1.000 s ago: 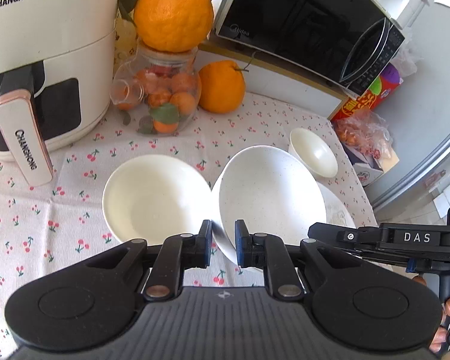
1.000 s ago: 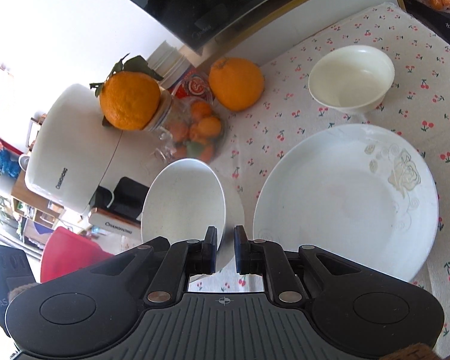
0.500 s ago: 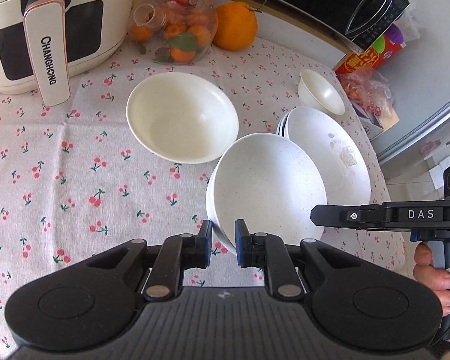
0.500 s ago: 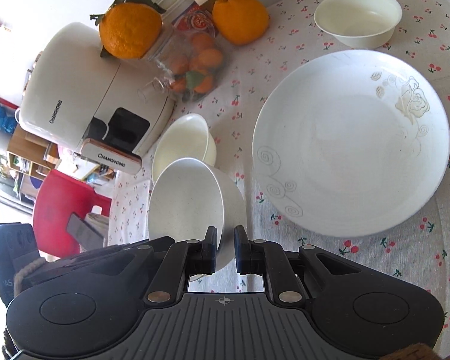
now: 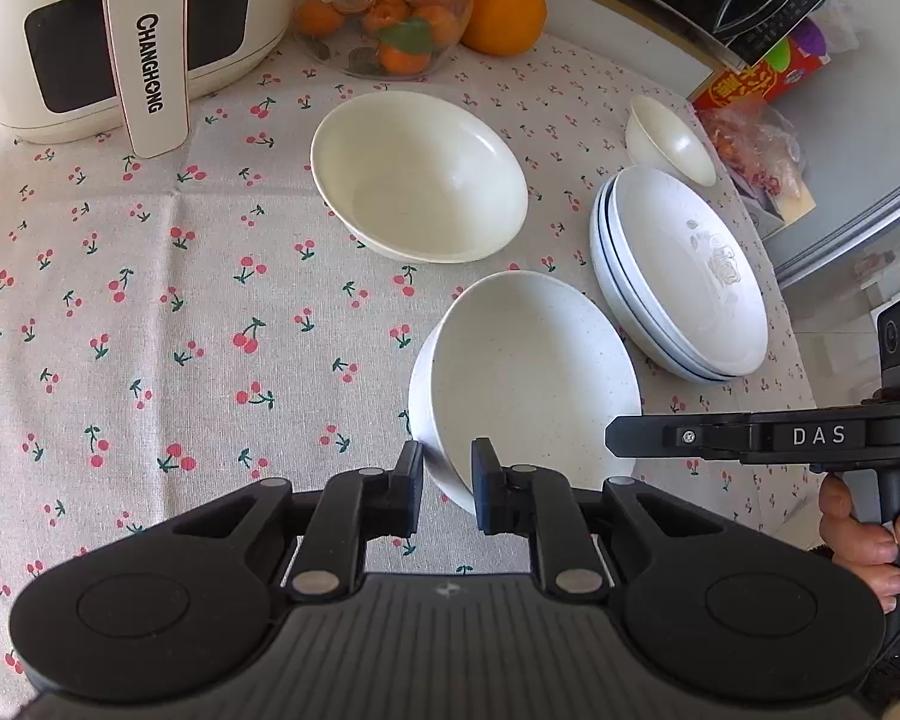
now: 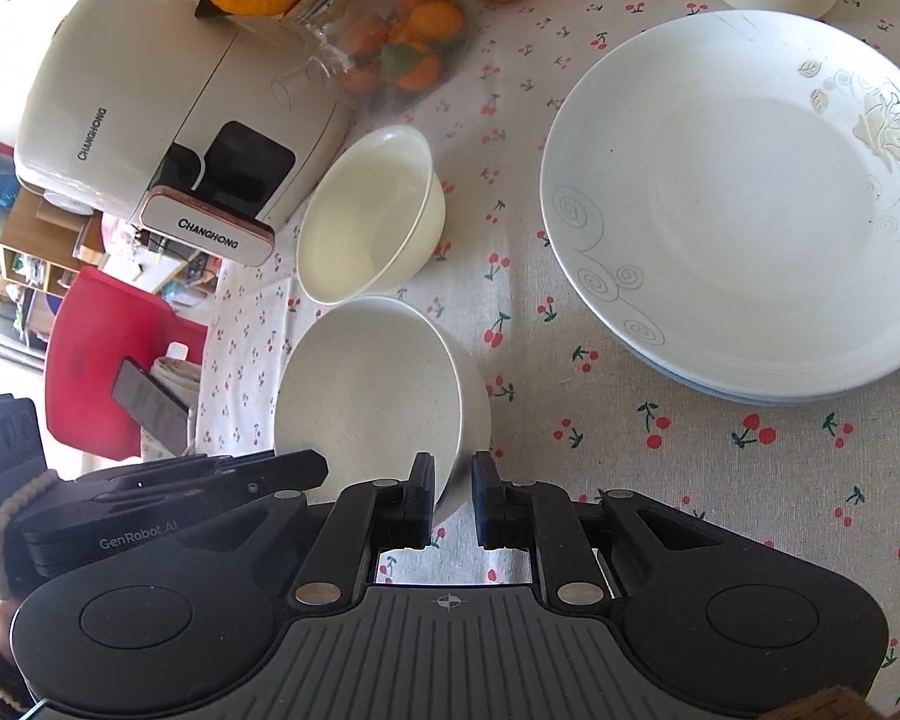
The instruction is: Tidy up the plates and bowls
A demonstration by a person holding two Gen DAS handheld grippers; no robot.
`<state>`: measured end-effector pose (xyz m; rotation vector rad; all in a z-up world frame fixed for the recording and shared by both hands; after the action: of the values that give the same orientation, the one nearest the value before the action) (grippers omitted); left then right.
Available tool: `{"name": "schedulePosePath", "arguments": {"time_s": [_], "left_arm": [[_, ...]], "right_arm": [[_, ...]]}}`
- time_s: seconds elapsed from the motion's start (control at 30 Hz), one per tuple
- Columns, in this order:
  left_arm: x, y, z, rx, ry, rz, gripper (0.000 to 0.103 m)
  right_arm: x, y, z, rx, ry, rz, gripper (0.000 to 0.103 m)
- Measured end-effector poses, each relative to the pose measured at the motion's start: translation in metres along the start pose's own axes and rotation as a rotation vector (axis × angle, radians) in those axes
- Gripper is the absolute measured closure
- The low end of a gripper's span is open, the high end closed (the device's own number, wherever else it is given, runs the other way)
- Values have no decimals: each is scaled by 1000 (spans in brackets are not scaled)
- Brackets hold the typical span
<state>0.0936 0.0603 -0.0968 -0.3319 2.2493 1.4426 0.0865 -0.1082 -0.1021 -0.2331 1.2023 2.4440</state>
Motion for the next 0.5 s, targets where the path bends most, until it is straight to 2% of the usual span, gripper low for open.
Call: {"name": "schedulePosePath", "arguments": {"time_s": [0.37,0.5], "left_arm": [[5,-1,7,2,36,17,88],[2,1,8,-12,35,5,78]], "right_arm": [[2,-5,4,2,24,9,88],[2,-5,4,-1,32,9,87]]}}
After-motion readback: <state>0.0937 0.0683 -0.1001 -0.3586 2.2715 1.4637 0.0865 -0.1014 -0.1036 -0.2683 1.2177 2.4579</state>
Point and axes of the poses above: each gripper's, at about its wrist camera, not at the fingertips, and y roughly against the way its jaws point, z to its left, x to its underside, the point moved 7 cm from there along -y, roughly the way its jaws point, and after that the axes turned 10 degrees about -z, right-handed, at the moved point
